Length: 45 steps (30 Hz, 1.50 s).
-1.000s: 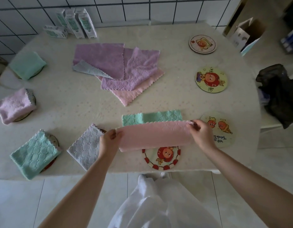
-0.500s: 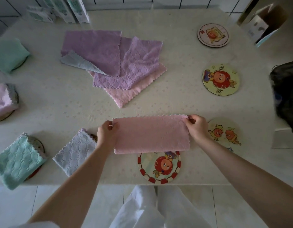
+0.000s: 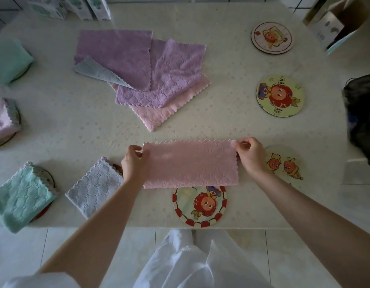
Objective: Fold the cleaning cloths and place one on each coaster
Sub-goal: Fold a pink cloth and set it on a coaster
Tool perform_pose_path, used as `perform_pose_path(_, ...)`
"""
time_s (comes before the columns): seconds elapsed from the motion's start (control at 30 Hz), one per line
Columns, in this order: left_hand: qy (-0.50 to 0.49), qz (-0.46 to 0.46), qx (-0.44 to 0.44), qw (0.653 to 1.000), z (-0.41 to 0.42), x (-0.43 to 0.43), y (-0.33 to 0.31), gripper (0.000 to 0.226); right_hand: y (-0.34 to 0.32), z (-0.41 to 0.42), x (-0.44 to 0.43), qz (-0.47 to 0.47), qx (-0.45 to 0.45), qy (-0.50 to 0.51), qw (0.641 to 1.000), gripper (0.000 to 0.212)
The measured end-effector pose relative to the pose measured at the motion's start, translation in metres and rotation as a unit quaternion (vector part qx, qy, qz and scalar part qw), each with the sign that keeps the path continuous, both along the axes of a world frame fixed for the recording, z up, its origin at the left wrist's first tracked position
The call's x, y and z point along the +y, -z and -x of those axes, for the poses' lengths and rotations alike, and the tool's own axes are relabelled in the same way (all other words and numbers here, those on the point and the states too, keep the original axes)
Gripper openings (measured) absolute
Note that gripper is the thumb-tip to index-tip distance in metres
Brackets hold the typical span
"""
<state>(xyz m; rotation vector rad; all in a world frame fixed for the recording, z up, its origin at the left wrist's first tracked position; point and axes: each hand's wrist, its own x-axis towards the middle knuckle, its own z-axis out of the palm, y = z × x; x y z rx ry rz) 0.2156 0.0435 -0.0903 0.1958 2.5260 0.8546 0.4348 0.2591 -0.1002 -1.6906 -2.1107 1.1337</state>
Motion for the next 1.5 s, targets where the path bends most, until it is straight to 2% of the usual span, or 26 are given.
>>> perform_pose_path(0.07,0.058,0.008,0.101,0.993,-0.015,-0.010,-0.004,0.034,-0.008,-0.008,-0.010,-0.065,-0.001,-0.052,0.997,0.026)
perform_pose_path(0.13,0.175,0.010,0.219,0.960,-0.035,-0.021,-0.003,0.040,-0.015,-0.015,-0.026,-0.151,-0.011,-0.135,0.979,0.026)
perform_pose_path(0.17,0.233,-0.003,0.241,0.942,-0.047,-0.024,-0.002,0.042,-0.019,-0.017,-0.037,-0.178,-0.015,-0.184,0.967,0.028)
perform_pose_path(0.3,0.432,-0.037,0.199,0.879,-0.097,-0.035,0.012,0.059,-0.025,-0.016,-0.090,-0.173,-0.025,-0.389,0.905,0.042)
perform_pose_path(0.4,0.507,0.035,0.201,0.838,-0.121,-0.043,0.023,0.069,-0.015,-0.023,-0.116,-0.217,-0.046,-0.487,0.845,0.049)
perform_pose_path(0.5,0.500,0.073,0.177,0.845,-0.125,-0.048,0.027,0.071,-0.003,-0.037,-0.118,-0.258,-0.092,-0.523,0.807,0.055)
perform_pose_path(0.6,0.492,0.084,0.179,0.848,-0.119,-0.058,0.027,0.073,0.001,-0.053,-0.110,-0.261,-0.149,-0.544,0.784,0.081)
perform_pose_path(0.67,0.481,0.096,0.185,0.852,-0.112,-0.071,0.027,0.073,0.000,-0.063,-0.102,-0.279,-0.172,-0.543,0.773,0.083)
perform_pose_path(0.9,0.436,0.140,0.183,0.870,-0.083,-0.112,0.027,0.075,-0.006,-0.084,-0.085,-0.242,-0.209,-0.517,0.794,0.089)
perform_pose_path(1.0,0.427,0.148,0.191,0.871,-0.082,-0.114,0.026,0.074,-0.009,-0.075,-0.083,-0.225,-0.208,-0.517,0.799,0.080)
perform_pose_path(1.27,0.398,0.173,0.170,0.885,-0.095,-0.095,0.020,0.075,-0.018,-0.048,-0.076,-0.238,-0.232,-0.526,0.783,0.068)
perform_pose_path(1.37,0.393,0.167,0.175,0.887,-0.096,-0.091,0.019,0.074,-0.020,-0.044,-0.073,-0.249,-0.227,-0.533,0.776,0.058)
perform_pose_path(1.5,0.381,0.164,0.183,0.891,-0.096,-0.086,0.020,0.074,-0.026,-0.038,-0.065,-0.276,-0.184,-0.506,0.796,0.041)
